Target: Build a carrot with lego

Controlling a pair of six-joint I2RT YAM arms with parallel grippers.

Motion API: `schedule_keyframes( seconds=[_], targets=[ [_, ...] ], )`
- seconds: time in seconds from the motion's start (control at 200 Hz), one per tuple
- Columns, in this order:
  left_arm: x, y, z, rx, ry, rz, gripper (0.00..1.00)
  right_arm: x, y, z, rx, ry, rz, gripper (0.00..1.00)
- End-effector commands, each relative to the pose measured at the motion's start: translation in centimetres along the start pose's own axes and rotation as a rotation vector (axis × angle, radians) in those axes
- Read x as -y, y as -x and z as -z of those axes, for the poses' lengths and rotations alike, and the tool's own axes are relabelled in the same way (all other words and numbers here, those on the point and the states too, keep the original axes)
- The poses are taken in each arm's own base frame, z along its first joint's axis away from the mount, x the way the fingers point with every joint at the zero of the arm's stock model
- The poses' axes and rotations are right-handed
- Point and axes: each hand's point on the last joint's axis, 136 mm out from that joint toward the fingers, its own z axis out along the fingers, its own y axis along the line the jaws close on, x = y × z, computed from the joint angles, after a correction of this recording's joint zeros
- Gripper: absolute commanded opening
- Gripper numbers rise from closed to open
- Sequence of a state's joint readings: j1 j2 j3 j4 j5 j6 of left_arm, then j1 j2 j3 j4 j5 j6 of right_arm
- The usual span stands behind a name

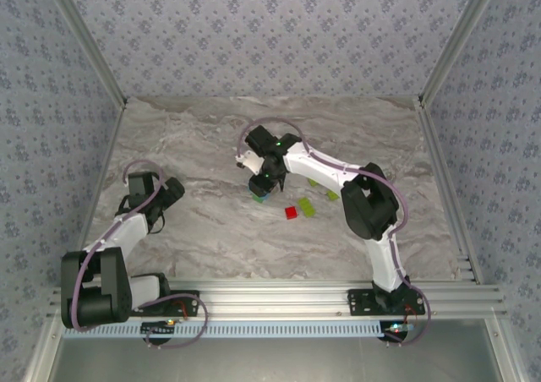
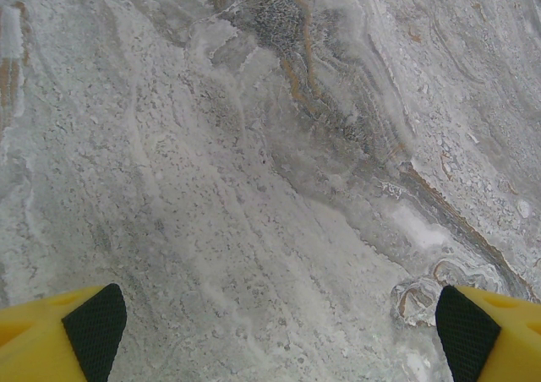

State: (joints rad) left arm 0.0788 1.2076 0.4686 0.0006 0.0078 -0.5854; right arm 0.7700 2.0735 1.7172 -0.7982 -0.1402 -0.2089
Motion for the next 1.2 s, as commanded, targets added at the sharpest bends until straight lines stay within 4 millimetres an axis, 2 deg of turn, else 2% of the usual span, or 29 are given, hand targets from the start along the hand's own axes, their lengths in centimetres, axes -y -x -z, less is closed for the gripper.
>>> schedule_keyframes(
  seconds=[0.0,0.635,0.919,1.194],
  targets=[
    [0.9,1.6,0.2,0.032,-0.022,-0.007,0.97,-1.1,-3.1,-1.3,-0.127,0.002,0.034,0.31],
    [0.9,1.6,0.3,0.033,-0.023,-0.007,0.97,-1.4,-8.4,-5.8,-0.297,-0.054,0.024,0.30],
    [0.9,1.6,0.3,0.033,-0.024,-0.007,0.97,-1.0,-9.8,-6.3,-0.371,-0.041,0.047,0.29],
    [0.9,1.7,0.3,0.035,-0.023,-0.007,0.97,-2.2,-10.7,-7.1,-0.394,0.055,0.035,0.29]
  ],
)
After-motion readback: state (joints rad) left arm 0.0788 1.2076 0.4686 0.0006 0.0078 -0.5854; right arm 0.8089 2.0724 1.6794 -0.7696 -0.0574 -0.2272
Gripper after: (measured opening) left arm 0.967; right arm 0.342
